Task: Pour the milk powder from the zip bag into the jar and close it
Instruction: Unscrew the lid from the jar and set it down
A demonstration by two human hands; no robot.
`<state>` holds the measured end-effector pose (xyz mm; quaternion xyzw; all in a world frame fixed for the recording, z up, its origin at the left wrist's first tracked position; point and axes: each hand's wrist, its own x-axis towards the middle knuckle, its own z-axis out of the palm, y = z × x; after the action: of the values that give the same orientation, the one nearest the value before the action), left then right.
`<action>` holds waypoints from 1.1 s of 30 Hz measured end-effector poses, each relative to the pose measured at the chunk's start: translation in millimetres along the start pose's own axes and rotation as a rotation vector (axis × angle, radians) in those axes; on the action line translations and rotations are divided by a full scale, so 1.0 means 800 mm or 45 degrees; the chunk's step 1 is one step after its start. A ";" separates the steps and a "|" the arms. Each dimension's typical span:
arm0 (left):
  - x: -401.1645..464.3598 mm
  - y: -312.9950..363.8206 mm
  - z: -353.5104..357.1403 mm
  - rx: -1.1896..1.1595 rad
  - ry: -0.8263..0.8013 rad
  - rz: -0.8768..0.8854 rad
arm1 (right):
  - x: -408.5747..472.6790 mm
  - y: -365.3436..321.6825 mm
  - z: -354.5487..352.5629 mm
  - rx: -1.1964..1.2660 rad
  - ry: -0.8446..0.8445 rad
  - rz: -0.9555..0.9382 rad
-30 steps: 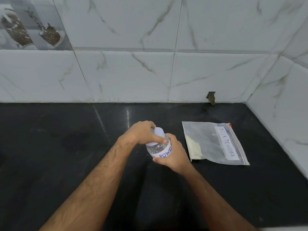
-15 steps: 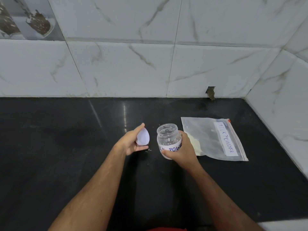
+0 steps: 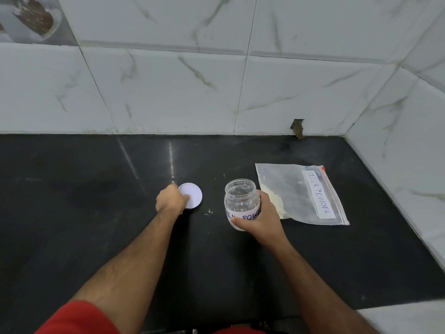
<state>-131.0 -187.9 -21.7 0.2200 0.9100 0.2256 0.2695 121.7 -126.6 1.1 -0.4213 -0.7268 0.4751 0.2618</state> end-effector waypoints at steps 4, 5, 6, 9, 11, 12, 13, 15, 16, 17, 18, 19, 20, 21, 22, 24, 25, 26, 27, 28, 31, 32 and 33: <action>-0.004 -0.010 0.006 0.284 0.104 0.046 | -0.003 0.004 0.005 0.022 0.017 -0.004; -0.006 -0.012 0.008 0.289 0.109 0.052 | -0.004 0.005 0.008 0.030 0.022 -0.002; -0.008 -0.014 0.008 0.285 0.119 0.060 | -0.005 0.006 0.010 0.036 0.023 -0.001; -0.018 -0.018 0.007 0.207 0.223 0.194 | -0.003 0.006 0.021 0.017 0.004 -0.010; -0.027 -0.018 0.005 0.108 0.247 0.388 | 0.002 0.004 0.031 0.001 0.005 -0.011; -0.033 -0.017 0.006 0.042 0.217 0.476 | 0.005 0.003 0.037 -0.008 0.003 -0.005; -0.039 -0.016 0.007 -0.037 0.158 0.535 | 0.010 0.001 0.042 -0.017 -0.006 0.001; -0.050 -0.013 0.012 -0.212 0.000 0.597 | 0.020 -0.002 0.053 -0.032 -0.036 0.000; -0.054 -0.012 0.014 -0.285 -0.069 0.620 | 0.024 -0.002 0.058 -0.030 -0.053 -0.003; -0.058 -0.013 0.016 -0.341 -0.121 0.632 | 0.028 -0.003 0.062 -0.024 -0.073 -0.006; -0.062 -0.013 0.017 -0.386 -0.149 0.632 | 0.031 -0.002 0.066 -0.021 -0.090 -0.006; -0.064 -0.014 0.017 -0.419 -0.153 0.623 | 0.034 -0.001 0.068 -0.021 -0.107 -0.001; -0.065 -0.015 0.018 -0.435 -0.144 0.610 | 0.036 0.000 0.070 -0.024 -0.126 0.004; -0.066 -0.016 0.019 -0.438 -0.131 0.596 | 0.038 0.001 0.070 -0.031 -0.144 0.005; -0.067 -0.016 0.019 -0.438 -0.124 0.585 | 0.040 0.001 0.070 -0.038 -0.160 0.005; -0.069 -0.017 0.020 -0.446 -0.127 0.578 | 0.044 0.001 0.069 -0.044 -0.196 0.017; -0.070 -0.017 0.021 -0.452 -0.134 0.573 | 0.045 0.001 0.068 -0.046 -0.216 0.024; -0.071 -0.017 0.022 -0.452 -0.133 0.565 | 0.047 0.001 0.066 -0.051 -0.233 0.025; -0.073 -0.018 0.024 -0.443 -0.109 0.547 | 0.048 0.002 0.064 -0.055 -0.247 0.020; -0.075 -0.019 0.026 -0.437 -0.053 0.519 | 0.049 0.004 0.061 -0.052 -0.258 0.010; -0.091 -0.021 0.034 -0.545 0.233 0.386 | 0.049 0.008 0.047 -0.064 -0.295 0.035; -0.099 -0.022 0.038 -0.616 0.315 0.363 | 0.048 0.009 0.040 -0.119 -0.285 0.061; -0.108 -0.022 0.044 -0.678 0.372 0.366 | 0.048 0.012 0.032 -0.175 -0.249 0.077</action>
<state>-49.4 -236.8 -23.9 0.2331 0.8078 0.5203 0.1498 85.6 -104.0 -19.0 -0.4116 -0.7667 0.4707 0.1456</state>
